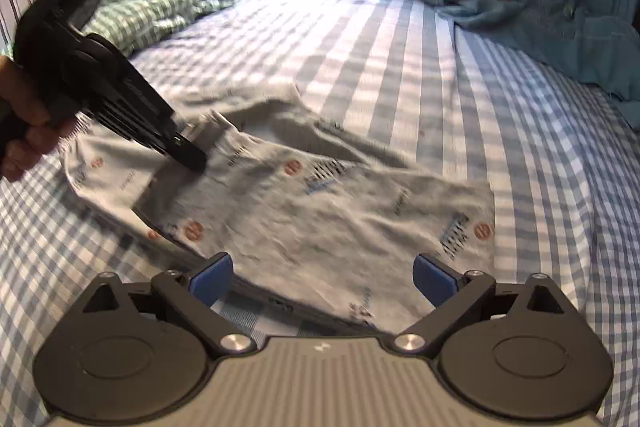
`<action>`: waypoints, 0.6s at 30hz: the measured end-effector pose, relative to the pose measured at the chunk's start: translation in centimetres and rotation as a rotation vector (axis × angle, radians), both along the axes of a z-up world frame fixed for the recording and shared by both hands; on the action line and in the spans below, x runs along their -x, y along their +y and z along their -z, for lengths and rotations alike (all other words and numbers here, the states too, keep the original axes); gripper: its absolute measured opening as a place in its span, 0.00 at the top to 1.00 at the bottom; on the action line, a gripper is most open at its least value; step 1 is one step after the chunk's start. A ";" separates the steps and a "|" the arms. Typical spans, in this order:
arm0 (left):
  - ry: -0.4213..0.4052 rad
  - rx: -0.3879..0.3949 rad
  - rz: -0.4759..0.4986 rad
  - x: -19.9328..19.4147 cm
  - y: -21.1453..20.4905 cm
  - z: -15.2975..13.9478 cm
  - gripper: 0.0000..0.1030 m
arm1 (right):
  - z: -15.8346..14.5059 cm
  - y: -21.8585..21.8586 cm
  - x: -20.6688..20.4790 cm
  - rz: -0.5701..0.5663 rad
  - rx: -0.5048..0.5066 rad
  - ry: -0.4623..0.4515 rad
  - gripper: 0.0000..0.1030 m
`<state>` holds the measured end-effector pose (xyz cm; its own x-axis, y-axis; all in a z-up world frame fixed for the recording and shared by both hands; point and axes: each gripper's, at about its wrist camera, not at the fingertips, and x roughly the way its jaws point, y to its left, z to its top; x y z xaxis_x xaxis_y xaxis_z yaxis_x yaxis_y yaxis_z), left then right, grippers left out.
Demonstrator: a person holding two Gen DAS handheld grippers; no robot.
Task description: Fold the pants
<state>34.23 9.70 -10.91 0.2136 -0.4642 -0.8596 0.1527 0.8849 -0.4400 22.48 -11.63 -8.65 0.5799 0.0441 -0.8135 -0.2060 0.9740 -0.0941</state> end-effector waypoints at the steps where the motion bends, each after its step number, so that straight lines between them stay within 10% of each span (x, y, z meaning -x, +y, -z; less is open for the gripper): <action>1: 0.011 -0.020 -0.025 0.1 0.3 0.5 0.84 | 0.6 -0.2 -0.4 0.013 0.022 0.021 0.04; 8: -0.017 -0.134 -0.147 2.1 0.7 1.0 0.21 | 1.8 -3.5 -3.4 0.082 0.167 -0.001 0.01; 18: -0.002 -0.381 -0.334 0.8 -1.5 2.2 0.03 | 3.9 -10.5 -12.3 0.237 0.309 -0.025 0.00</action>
